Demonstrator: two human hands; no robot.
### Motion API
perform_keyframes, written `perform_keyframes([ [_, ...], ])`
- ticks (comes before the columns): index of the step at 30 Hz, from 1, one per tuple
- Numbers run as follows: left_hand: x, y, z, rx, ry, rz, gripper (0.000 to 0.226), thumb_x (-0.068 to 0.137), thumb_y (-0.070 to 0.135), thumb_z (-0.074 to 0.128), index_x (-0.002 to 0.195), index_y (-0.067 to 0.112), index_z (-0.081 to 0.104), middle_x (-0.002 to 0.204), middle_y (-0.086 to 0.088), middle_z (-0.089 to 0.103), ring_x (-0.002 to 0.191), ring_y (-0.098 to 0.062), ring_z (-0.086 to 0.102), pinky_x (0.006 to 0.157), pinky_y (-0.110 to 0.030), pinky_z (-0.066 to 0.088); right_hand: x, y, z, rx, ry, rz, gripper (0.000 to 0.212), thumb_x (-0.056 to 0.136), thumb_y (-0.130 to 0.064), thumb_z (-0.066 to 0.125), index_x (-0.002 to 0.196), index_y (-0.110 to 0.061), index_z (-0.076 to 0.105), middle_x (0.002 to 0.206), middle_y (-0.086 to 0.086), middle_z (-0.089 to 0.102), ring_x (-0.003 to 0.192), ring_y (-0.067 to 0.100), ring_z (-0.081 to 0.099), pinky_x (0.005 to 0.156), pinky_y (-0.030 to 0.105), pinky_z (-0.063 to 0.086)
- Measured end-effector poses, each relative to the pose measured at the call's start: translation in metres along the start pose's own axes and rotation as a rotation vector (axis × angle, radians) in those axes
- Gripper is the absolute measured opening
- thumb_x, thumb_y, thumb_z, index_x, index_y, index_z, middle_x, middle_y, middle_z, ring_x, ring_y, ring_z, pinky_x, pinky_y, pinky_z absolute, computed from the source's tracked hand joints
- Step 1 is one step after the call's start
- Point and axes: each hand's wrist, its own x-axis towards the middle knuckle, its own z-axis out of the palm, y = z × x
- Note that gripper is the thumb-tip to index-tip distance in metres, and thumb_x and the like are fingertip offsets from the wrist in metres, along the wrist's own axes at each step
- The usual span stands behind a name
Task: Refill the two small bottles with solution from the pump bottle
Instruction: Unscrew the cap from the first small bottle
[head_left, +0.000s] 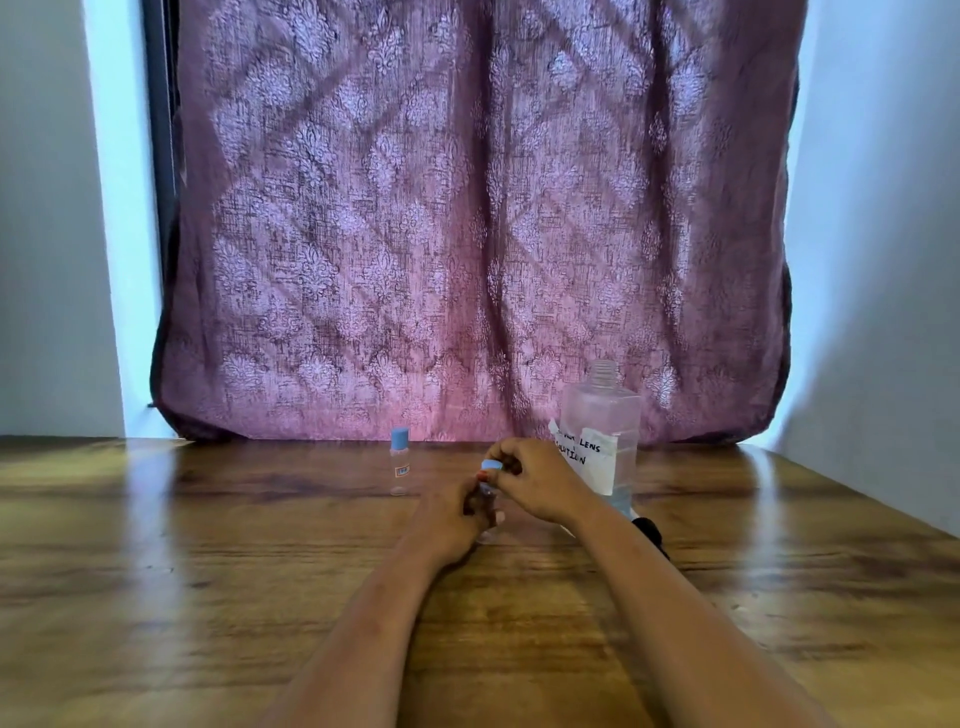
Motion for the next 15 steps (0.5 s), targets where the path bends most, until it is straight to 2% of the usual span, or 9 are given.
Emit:
perform_keyframes([
  [3,-0.0001,-0.0017,0.0002,-0.031,-0.026,-0.014,0.018,0.084,0.021,0.069,0.100,0.022,0.062,0.076,0.015,0.057,0.067,0.006,0.050,0.055,-0.003,0.036,-0.0007,0.0000,-0.0016,0.015,-0.012,-0.010,0.010,0.087,-0.013,0.065,0.095,-0.008,0.067,0.084,0.000,0.064,0.077,0.010,0.057,0.062,0.006,0.037],
  [7,0.0001,-0.0045,-0.0003,-0.098,-0.062,-0.055,0.021,0.084,0.021,0.069,0.104,0.021,0.064,0.087,0.008,0.064,0.083,-0.007,0.058,0.071,-0.022,0.042,-0.0021,-0.0024,-0.0034,0.061,-0.058,-0.031,0.018,0.088,-0.007,0.062,0.106,-0.005,0.066,0.102,0.008,0.068,0.088,0.008,0.058,0.068,-0.001,0.038],
  [9,0.0008,-0.0064,-0.0004,-0.100,-0.067,-0.056,0.018,0.084,0.021,0.068,0.100,0.025,0.064,0.086,0.011,0.065,0.083,-0.005,0.059,0.069,-0.019,0.042,-0.0021,-0.0041,-0.0041,0.082,-0.083,-0.032,0.023,0.090,-0.006,0.059,0.112,-0.005,0.064,0.112,0.008,0.065,0.097,0.008,0.055,0.073,-0.003,0.038],
  [12,0.0015,-0.0070,-0.0009,-0.087,-0.061,-0.049,0.018,0.083,0.017,0.068,0.090,0.032,0.060,0.081,0.015,0.064,0.078,-0.002,0.059,0.061,-0.008,0.040,-0.0013,-0.0055,-0.0032,0.125,-0.122,-0.012,0.027,0.092,0.000,0.053,0.117,-0.005,0.062,0.119,0.010,0.061,0.104,0.009,0.052,0.076,-0.002,0.037],
  [15,0.0020,-0.0066,-0.0005,-0.097,-0.070,-0.058,0.021,0.083,0.013,0.065,0.089,0.032,0.059,0.080,0.016,0.062,0.081,-0.005,0.059,0.062,-0.009,0.040,-0.0013,-0.0072,-0.0006,0.138,-0.130,-0.001,0.029,0.089,-0.003,0.058,0.118,-0.010,0.061,0.121,0.007,0.061,0.106,0.015,0.056,0.083,0.011,0.043],
])
